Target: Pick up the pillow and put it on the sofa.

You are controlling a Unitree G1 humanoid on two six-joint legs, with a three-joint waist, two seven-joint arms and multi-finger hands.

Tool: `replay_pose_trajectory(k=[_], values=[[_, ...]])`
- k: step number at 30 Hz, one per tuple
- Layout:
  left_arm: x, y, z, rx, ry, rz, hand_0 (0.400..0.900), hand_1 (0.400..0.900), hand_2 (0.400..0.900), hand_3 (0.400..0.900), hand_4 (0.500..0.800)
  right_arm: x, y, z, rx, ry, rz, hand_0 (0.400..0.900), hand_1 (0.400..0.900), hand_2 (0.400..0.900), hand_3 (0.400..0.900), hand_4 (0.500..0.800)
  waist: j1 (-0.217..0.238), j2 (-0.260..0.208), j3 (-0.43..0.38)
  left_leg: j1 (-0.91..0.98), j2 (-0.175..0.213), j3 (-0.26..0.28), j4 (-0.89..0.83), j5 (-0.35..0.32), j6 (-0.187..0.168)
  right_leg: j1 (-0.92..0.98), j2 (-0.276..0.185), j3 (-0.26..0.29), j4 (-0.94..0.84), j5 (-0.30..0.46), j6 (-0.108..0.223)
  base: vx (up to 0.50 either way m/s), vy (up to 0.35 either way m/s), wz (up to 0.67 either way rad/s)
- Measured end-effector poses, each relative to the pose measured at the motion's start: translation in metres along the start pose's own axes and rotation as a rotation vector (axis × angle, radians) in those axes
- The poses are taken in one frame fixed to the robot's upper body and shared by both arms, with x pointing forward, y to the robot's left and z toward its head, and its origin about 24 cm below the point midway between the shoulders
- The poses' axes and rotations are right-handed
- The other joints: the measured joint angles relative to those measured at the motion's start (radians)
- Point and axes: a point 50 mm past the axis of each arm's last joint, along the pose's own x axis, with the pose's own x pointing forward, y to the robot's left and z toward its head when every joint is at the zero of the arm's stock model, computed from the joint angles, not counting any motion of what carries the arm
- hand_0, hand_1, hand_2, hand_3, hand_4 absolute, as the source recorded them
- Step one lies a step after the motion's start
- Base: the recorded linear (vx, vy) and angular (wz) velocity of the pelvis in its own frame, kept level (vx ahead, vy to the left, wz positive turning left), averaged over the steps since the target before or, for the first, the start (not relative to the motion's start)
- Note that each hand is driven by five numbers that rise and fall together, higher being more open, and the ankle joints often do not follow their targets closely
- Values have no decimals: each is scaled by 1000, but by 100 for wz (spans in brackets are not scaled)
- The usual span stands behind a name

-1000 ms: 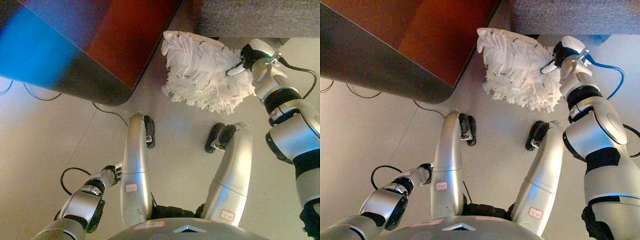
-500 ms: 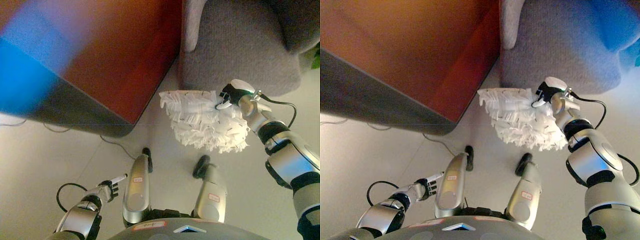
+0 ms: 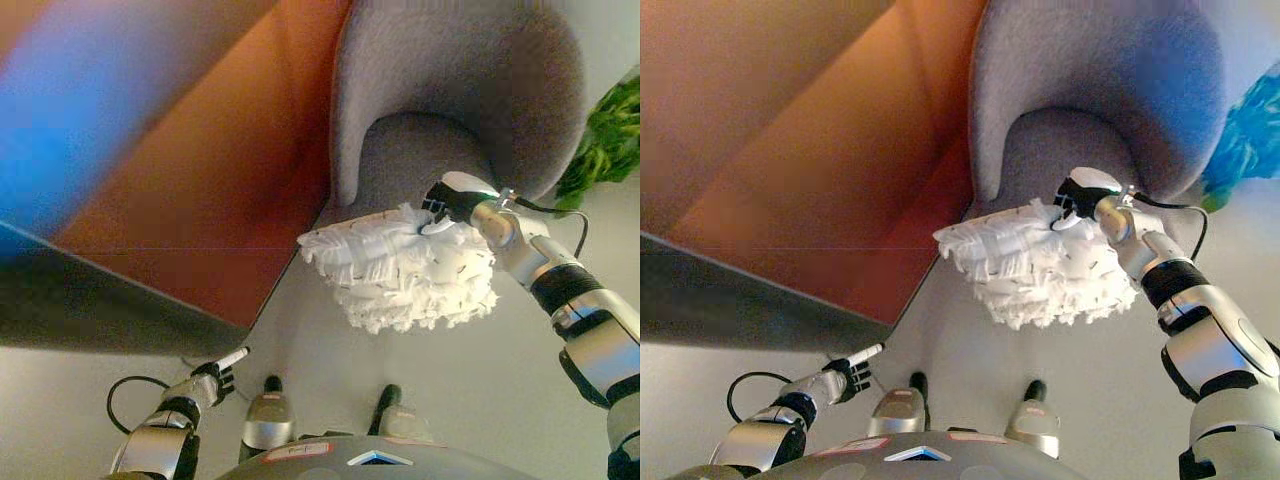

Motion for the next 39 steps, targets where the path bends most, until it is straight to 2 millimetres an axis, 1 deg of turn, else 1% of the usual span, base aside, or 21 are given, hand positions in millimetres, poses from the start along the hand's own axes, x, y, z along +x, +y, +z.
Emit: replay_pose_trajectory(k=[1, 2, 3, 4, 6, 8, 13, 16, 18, 20, 22, 24, 26, 29, 32, 34, 37, 38, 39], values=[[0, 4, -5, -3, 11, 8, 900, 900, 900, 900, 800, 0, -1, 3, 0, -14, 0, 400, 400, 400, 400, 500, 1, -12, -6, -4, -2, 1, 26, -2, -2, 20, 1, 0, -31, 18, -5, 72, -45, -6], [1, 4, -5, -2, 12, 9, 900, 900, 900, 900, 800, -1, -3, 6, 0, -26, -2, 400, 400, 400, 400, 500, 2, -29, -9, -43, 0, -1, 73, -26, -19, 24, -14, 2, -31, 22, -10, 65, -42, -5], [1, 2, -9, 0, 24, 4, 900, 900, 900, 900, 800, -4, -7, 5, -10, -34, -7, 400, 400, 400, 400, 500, -1, -19, -26, -39, 1, 0, -9, -9, -7, 22, -6, 7, -31, 22, -10, 82, -44, -2], [1, 0, -14, 2, 43, -5, 900, 900, 900, 900, 800, -7, -14, 2, -14, -34, -30, 400, 400, 400, 400, 500, -13, 5, -39, -22, 13, -8, -86, 59, -32, 18, 17, 11, -31, 20, -8, 100, -38, -1], [2, 9, -21, 0, 62, 19, 900, 900, 900, 900, 800, -9, -21, 4, 4, -50, -54, 400, 400, 400, 400, 500, -17, -12, -47, 4, -2, -4, -125, 74, -22, 17, 11, 10, -31, 20, -7, 135, -36, -2], [2, 17, -25, -8, 73, 40, 900, 900, 900, 900, 800, -12, -25, 2, 24, -53, -65, 400, 400, 400, 400, 500, -20, -26, -56, 16, -5, 0, -130, 75, -20, 19, 8, 12, -31, 20, -7, 143, -33, -1], [2, 23, -30, -1, 85, 62, 900, 900, 900, 900, 800, -16, -42, -7, 128, -23, -127, 400, 400, 400, 400, 500, -18, -22, -60, 19, -1, -2, -130, 79, -20, 23, 13, 14, -31, 16, -1, 136, -45, 5], [2, 24, -33, 1, 102, 66, 900, 900, 900, 900, 800, -17, -43, -24, 181, 41, -124, 400, 400, 400, 400, 500, -13, -18, -63, 19, 1, -5, -130, 86, -22, 27, 15, 12, -32, 13, 2, 140, -35, 12], [2, 25, -35, 2, 113, 68, 900, 900, 900, 900, 800, -17, -40, -42, 216, 118, -112, 400, 400, 400, 400, 500, -11, -16, -65, 19, 2, -10, -130, 93, -23, 31, 16, 9, -32, 11, 5, 147, -24, 13], [2, 26, -39, 4, 135, 78, 900, 900, 900, 900, 800, -19, -35, -61, 244, 208, -95, 400, 400, 400, 400, 500, 8, -7, -71, 18, 4, -12, -130, 96, -24, 32, 18, 8, -32, 11, 8, 140, -35, 17], [2, 27, -43, 14, 155, 94, 900, 900, 900, 900, 800, -22, -31, -79, 272, 306, -83, 400, 400, 400, 400, 500, 15, 4, -80, 10, 8, -19, -131, 100, -26, 32, 21, 0, -32, 11, 9, 54, -35, 16], [1, 29, -47, 26, 174, 105, 900, 900, 900, 900, 800, -25, -31, -92, 299, 384, -79, 400, 400, 400, 400, 500, 21, 17, -89, -4, 14, -36, -131, 106, -29, 23, 28, -8, -32, 11, 8, -23, -33, 17], [1, 27, -48, 42, 182, 106, 900, 900, 900, 900, 800, -27, -35, -100, 309, 457, -78, 400, 400, 400, 400, 500, 35, 28, -99, -28, 19, -42, -131, 113, -32, 3, 34, -13, -32, 13, 6, -81, -36, 16], [1, 25, -48, 44, 184, 107, 900, 900, 900, 900, 800, -28, -49, -101, 326, 519, -104, 400, 400, 400, 400, 500, 43, 40, -108, -83, 21, -62, -130, 127, -31, -39, 37, -18, -31, 18, 3, -136, -54, 10], [2, 23, -44, 45, 172, 111, 900, 900, 900, 900, 800, -29, -66, -100, 334, 558, -139, 400, 400, 400, 400, 500, 70, 42, -109, -129, 21, -72, -129, 138, -32, -81, 38, -18, -31, 24, 0, -153, -26, 6], [2, 20, -39, 53, 159, 106, 900, 900, 900, 900, 800, -30, -78, -97, 334, 565, -172, 400, 400, 400, 400, 500, 78, 42, -108, -162, 20, -92, -129, 147, -31, -101, 38, -20, -31, 25, 0, -71, -31, 9], [2, 17, -34, 65, 142, 99, 900, 900, 900, 900, 800, -30, -92, -93, 312, 566, -198, 400, 400, 400, 400, 500, 96, 44, -101, -186, 23, -103, -129, 153, -33, -115, 43, -29, -31, 25, 0, -27, -44, 9], [2, 18, -36, 65, 145, 102, 900, 900, 900, 900, 800, -30, -97, -91, 311, 562, -208, 400, 400, 400, 400, 500, 100, 44, -97, -192, 24, -110, -129, 155, -34, -118, 44, -34, -31, 25, 0, -33, -33, 9], [2, 17, -34, 65, 139, 99, 900, 900, 900, 900, 800, -31, -105, -87, 307, 556, -228, 400, 400, 400, 400, 500, 102, 45, -82, -196, 26, -114, -129, 158, -35, -119, 46, -37, -31, 25, 0, -36, -29, 8]])
